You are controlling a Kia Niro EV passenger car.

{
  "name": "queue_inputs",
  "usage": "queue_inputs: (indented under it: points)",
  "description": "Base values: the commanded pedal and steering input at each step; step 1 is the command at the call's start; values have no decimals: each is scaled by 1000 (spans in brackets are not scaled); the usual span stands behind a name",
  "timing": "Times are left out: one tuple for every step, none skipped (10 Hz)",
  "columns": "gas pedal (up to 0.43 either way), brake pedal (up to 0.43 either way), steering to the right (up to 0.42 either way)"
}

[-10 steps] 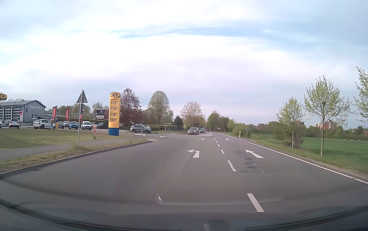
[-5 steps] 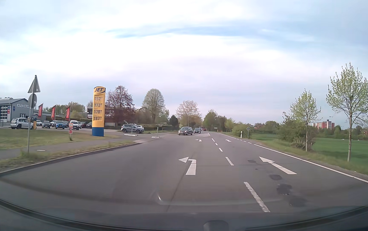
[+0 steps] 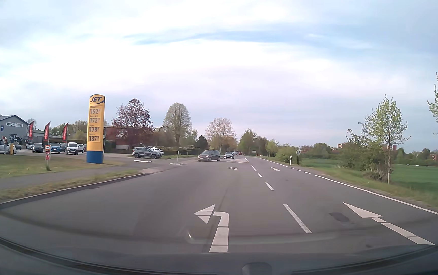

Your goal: Follow the waypoints while adhering to traffic rules and regulations

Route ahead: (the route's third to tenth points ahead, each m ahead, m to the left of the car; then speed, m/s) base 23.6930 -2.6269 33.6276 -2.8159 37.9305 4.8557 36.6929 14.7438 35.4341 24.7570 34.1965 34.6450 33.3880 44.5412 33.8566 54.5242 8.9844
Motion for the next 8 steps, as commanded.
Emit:
queue_inputs:
  points:
    - [79,0,6]
    - [79,0,5]
    - [79,0,5]
    - [79,0,5]
    - [79,0,5]
    - [79,0,5]
    - [79,0,5]
    - [79,0,5]
